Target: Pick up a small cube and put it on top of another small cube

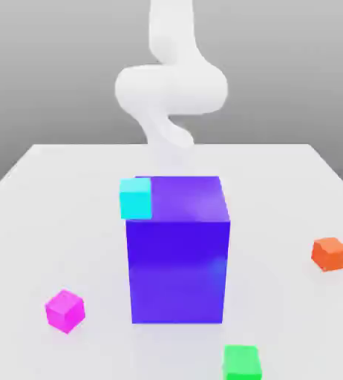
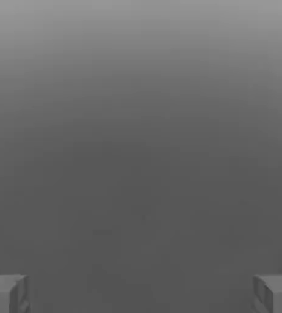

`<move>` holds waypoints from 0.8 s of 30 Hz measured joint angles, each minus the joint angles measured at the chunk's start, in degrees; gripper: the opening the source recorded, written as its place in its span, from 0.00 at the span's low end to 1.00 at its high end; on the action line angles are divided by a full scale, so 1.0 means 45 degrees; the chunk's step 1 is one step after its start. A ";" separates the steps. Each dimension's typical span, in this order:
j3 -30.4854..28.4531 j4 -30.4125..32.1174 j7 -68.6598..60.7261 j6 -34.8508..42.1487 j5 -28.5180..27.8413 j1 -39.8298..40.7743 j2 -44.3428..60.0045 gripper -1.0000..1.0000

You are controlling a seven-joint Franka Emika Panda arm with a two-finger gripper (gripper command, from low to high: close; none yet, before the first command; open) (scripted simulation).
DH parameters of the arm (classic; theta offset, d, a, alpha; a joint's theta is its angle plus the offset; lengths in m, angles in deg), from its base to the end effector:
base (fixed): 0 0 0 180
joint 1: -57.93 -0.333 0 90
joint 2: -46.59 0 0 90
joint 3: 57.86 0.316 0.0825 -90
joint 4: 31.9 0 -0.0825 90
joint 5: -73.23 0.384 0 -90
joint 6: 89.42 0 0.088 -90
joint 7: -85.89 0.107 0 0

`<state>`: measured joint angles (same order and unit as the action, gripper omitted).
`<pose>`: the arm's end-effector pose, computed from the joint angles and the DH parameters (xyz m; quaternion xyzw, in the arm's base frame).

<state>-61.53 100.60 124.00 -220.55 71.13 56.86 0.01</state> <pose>0.3421 -0.0269 0.7060 -0.8678 0.3154 -0.3631 0.1246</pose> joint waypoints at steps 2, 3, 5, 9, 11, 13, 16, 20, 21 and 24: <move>-0.0672 0.0141 -0.1475 0.0096 -0.0362 -0.0169 -0.0105 0.50; -0.1008 0.0210 -0.2174 0.0136 -0.0550 -0.0269 -0.0144 0.50; -0.1672 0.0351 -0.3552 0.0197 -0.0921 -0.0469 -0.0194 0.50; -0.3012 0.0648 -0.6285 0.0244 -0.1661 -0.0893 -0.0191 0.50; -0.3688 0.0804 -0.7652 0.0231 -0.2026 -0.1118 -0.0135 0.50; -0.4364 0.0968 -0.9023 0.0183 -0.2374 -0.1345 -0.0040 0.50; -0.5423 0.1216 -1.1043 0.0083 -0.2949 -0.1766 0.0161 0.50; -0.6843 0.1563 -1.3761 -0.0156 -0.3656 -0.2365 0.0580 0.50; -0.7208 0.1652 -1.4435 -0.0233 -0.3834 -0.2537 0.0708 0.50; -0.8322 0.1924 -1.6462 -0.0516 -0.4344 -0.3095 0.1162 0.50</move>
<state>-98.98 109.25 49.92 -222.87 51.59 42.93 5.24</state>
